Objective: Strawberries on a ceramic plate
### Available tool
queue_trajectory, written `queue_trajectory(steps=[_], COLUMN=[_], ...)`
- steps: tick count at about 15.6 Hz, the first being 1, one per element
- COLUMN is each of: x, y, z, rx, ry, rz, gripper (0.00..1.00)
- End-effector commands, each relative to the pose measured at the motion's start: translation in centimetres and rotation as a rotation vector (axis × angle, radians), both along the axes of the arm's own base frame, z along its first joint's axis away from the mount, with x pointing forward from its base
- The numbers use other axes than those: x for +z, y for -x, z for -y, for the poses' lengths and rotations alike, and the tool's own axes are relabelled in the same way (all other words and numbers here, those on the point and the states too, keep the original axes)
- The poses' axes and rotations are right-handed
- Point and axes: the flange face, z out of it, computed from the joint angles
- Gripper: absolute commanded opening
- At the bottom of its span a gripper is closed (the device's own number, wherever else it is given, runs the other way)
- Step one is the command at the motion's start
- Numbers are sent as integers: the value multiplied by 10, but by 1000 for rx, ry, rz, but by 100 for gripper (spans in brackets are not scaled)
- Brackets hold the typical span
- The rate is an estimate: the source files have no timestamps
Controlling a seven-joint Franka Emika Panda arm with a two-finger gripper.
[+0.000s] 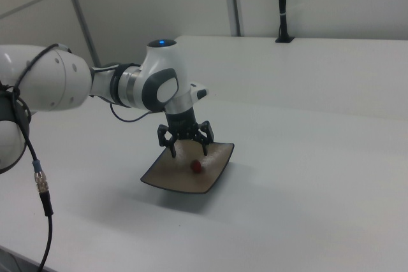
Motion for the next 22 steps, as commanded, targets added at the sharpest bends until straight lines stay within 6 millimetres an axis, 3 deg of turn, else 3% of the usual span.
queue_trajectory(steps=[1,4,9,14,19,22], x=[43,80,162,221,244,241], y=[8,20,48,86,109,110], z=[-10,-13,-10,-9,-28,-30], rx=[-133,-184,-291,-349,-502,-473], ry=[-12,-15,-5,0,-3,-3], rz=[63,65,29,3,-1,-8], gripper=[100,100,100,100,100,100])
